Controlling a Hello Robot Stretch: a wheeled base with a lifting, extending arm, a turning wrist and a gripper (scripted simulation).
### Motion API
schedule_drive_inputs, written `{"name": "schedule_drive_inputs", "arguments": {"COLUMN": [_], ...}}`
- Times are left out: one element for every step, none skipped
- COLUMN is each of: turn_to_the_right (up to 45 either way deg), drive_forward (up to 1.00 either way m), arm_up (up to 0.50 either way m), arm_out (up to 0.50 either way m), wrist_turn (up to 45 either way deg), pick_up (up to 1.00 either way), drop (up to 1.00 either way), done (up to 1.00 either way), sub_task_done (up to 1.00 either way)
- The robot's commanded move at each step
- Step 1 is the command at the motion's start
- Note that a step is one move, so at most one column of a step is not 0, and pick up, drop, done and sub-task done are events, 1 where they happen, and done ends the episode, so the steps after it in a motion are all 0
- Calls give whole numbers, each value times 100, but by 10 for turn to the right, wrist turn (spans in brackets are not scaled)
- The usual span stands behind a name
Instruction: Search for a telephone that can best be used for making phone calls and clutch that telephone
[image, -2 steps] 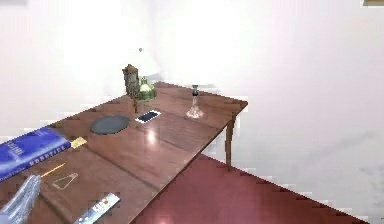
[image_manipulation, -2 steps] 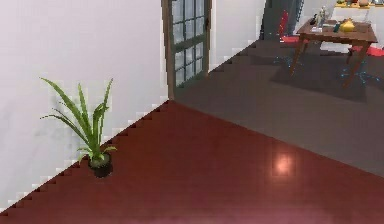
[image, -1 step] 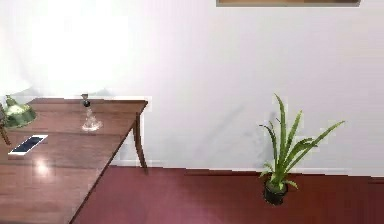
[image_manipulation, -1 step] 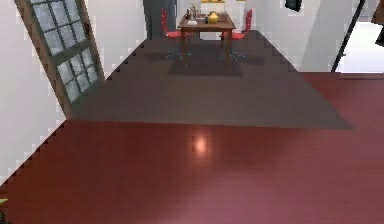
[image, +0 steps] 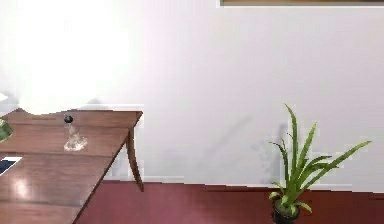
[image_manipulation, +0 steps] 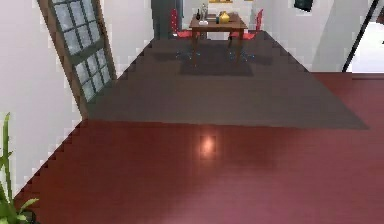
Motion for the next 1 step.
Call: {"name": "schedule_drive_inputs", "arguments": {"turn_to_the_right": [450], "drive_forward": [0], "arm_up": [0], "arm_out": [0], "wrist_turn": [0], "pick_up": [0], "drop": [0], "done": [0], "sub_task_done": [0]}}
